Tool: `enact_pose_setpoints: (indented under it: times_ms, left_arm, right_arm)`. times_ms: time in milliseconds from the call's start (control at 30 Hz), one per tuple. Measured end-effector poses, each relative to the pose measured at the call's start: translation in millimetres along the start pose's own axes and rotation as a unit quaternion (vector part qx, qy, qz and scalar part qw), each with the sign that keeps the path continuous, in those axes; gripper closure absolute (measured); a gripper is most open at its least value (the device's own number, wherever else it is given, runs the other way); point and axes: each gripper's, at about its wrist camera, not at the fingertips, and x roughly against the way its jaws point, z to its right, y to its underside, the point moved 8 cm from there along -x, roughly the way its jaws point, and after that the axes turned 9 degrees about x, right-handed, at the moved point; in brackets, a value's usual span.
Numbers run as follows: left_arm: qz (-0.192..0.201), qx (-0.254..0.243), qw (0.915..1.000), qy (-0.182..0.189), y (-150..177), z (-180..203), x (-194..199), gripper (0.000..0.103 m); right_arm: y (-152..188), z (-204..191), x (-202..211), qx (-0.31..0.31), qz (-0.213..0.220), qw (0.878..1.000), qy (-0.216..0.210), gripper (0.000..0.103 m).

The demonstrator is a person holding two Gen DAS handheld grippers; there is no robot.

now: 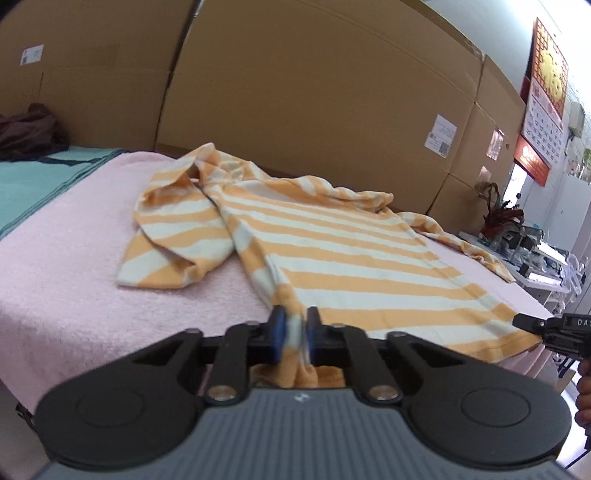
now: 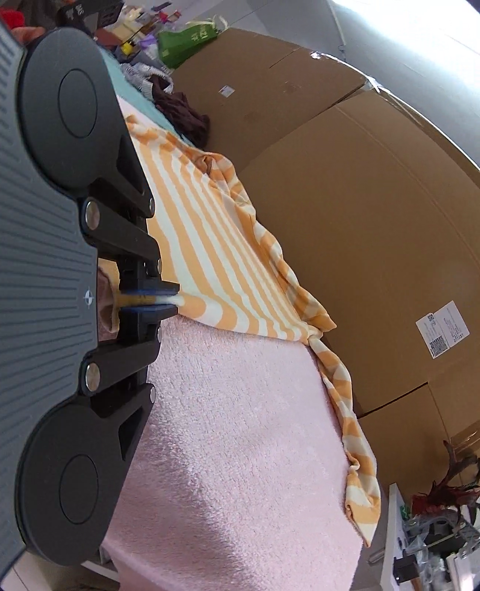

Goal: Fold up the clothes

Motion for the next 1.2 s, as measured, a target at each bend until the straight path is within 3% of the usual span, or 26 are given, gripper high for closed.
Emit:
enact_pose_setpoints:
  times_ms: [433, 533, 633, 700, 767, 800, 900, 1000, 1033, 1067, 1100, 1133, 1200]
  left_arm:
    - [0.036, 0.015, 0.9981, 0.047, -16.3, 7.1, 45.4, 0.103]
    - [0.035, -0.012, 0.9987, 0.034, -13.5, 7.7, 51.2, 0.103]
    - [0.033, -0.024, 0.999, -0.017, -8.3, -4.2, 39.8, 0.097]
    - [0.027, -0.026, 0.9987, -0.035, -5.5, -13.5, 30.8, 0.082]
    - [0.023, -0.043, 0.9975, -0.052, -2.9, -16.0, 20.3, 0.054]
    - [0.021, -0.055, 0.9966, -0.057, -1.6, -15.0, 14.9, 0.049]
    - [0.005, -0.079, 0.9953, -0.055, 4.4, -7.1, -2.1, 0.039]
    - [0.005, -0.113, 0.9909, -0.073, 11.8, -1.1, -17.5, 0.043]
    - [0.007, -0.116, 0.9908, -0.07, 12.6, 0.9, -19.0, 0.053]
    - [0.006, -0.111, 0.9918, -0.063, 12.2, 1.8, -19.6, 0.066]
    - [0.005, -0.105, 0.9927, -0.058, 11.4, 2.3, -19.5, 0.073]
    - [0.003, -0.1, 0.9935, -0.055, 10.5, 2.9, -19.2, 0.091]
    - [0.0, -0.089, 0.9949, -0.047, 10.6, 3.8, -18.1, 0.1]
  right_arm:
    - [-11.9, 1.8, 30.0, -0.093, 0.021, 0.991, -0.09, 0.099]
    - [-12.3, 2.6, 40.1, -0.078, 0.024, 0.994, -0.08, 0.099]
    - [-9.2, 7.1, 42.0, -0.04, 0.025, 0.998, -0.027, 0.08]
    - [-5.4, 11.5, 38.5, -0.021, 0.022, 1.0, 0.003, 0.076]
    - [0.7, 13.6, 31.4, -0.005, 0.007, 1.0, 0.024, 0.068]
    - [3.7, 14.4, 27.9, 0.004, 0.0, 0.999, 0.035, 0.062]
    - [11.9, 11.2, 19.4, 0.048, -0.008, 0.997, 0.052, 0.061]
    - [18.5, 4.8, 11.7, 0.076, -0.01, 0.995, 0.061, 0.057]
    - [19.8, 2.1, 10.7, 0.08, -0.006, 0.995, 0.064, 0.049]
    - [20.9, -0.8, 10.5, 0.084, -0.001, 0.995, 0.062, 0.046]
    - [22.0, -2.9, 10.1, 0.089, 0.005, 0.994, 0.064, 0.044]
    - [22.8, -5.1, 10.0, 0.098, 0.007, 0.993, 0.071, 0.046]
    - [24.7, -8.4, 8.8, 0.119, 0.009, 0.989, 0.091, 0.053]
